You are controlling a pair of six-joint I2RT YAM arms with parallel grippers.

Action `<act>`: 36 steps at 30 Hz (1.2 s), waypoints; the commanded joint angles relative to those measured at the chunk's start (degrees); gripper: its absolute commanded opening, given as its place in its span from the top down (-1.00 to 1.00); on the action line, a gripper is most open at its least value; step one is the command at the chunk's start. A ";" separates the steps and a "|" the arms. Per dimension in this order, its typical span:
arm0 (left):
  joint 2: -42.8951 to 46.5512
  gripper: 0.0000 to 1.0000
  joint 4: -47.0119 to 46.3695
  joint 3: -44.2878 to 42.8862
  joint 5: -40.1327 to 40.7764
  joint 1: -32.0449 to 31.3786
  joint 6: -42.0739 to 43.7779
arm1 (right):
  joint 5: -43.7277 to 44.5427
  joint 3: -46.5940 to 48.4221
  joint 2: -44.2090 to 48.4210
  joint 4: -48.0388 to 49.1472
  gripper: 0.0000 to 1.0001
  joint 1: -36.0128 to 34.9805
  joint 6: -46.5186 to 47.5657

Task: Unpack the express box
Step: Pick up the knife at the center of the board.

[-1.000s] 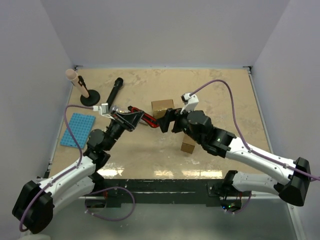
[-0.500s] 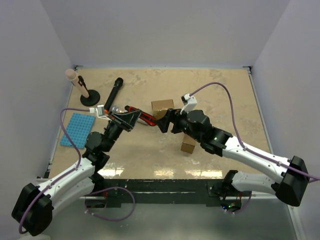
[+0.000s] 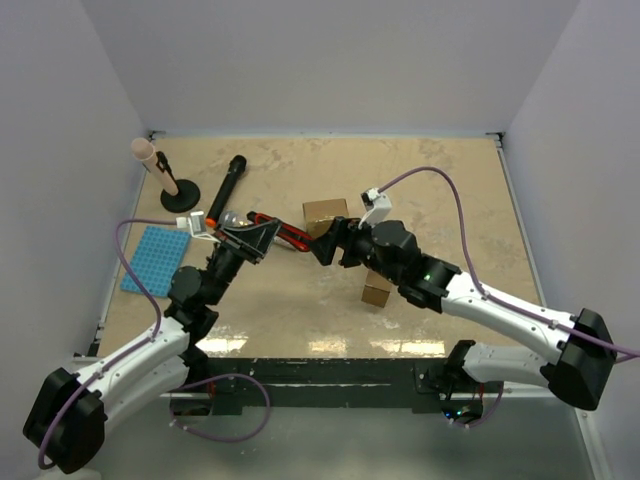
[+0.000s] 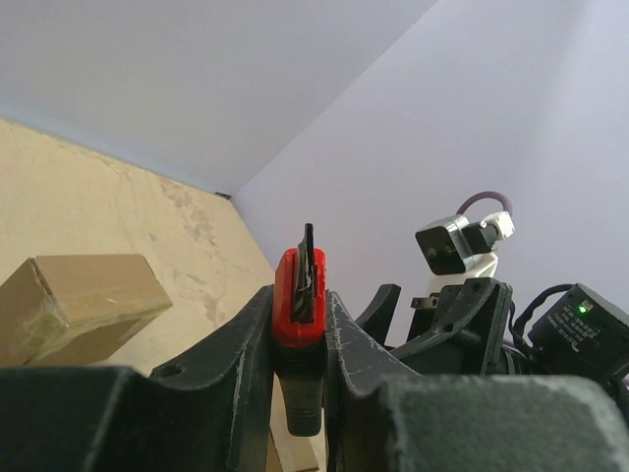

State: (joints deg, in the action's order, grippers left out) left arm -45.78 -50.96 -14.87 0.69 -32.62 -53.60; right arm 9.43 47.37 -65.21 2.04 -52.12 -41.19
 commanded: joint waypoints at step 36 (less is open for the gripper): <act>-3.35 1.00 -19.97 3.62 -10.09 0.01 -7.57 | -2.75 -3.25 -0.09 8.15 -0.68 1.76 -7.33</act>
State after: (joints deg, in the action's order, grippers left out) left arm -49.19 -62.13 -11.31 -2.33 -31.70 -57.98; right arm 7.27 44.53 -63.81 5.91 -50.85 -46.94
